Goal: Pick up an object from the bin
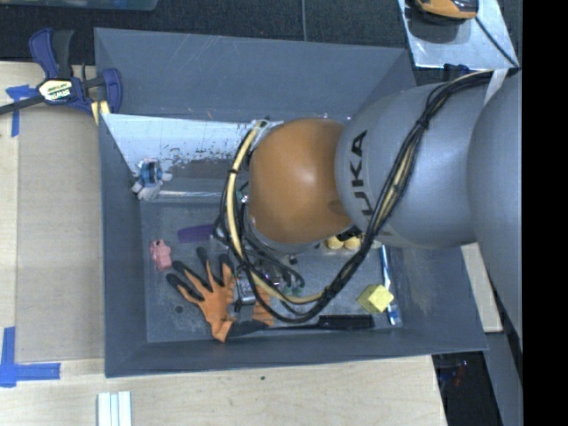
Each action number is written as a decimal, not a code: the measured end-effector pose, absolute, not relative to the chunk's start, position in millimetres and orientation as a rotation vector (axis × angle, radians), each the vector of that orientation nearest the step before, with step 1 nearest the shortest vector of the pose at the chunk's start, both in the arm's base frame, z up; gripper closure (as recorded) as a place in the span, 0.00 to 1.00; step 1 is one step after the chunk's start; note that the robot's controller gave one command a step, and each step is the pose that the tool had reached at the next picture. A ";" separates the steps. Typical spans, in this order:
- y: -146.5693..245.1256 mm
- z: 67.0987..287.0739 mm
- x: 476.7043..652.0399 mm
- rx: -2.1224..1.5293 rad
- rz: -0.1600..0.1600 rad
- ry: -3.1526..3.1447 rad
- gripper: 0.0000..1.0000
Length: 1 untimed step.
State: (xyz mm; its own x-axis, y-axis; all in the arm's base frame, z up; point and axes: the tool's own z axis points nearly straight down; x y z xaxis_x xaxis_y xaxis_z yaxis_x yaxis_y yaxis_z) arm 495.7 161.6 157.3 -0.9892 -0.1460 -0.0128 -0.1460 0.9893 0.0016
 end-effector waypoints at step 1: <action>145.7 121.4 485.8 -0.246 -0.002 3.133 0.00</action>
Offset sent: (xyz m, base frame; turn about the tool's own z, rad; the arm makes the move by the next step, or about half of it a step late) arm -0.0129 -0.0106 -0.0873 0.1212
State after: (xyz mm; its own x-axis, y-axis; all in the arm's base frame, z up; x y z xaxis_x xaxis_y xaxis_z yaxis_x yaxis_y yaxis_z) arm 485.8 145.7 121.4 -0.9877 -0.1563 0.0007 -0.1563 0.9877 -0.0015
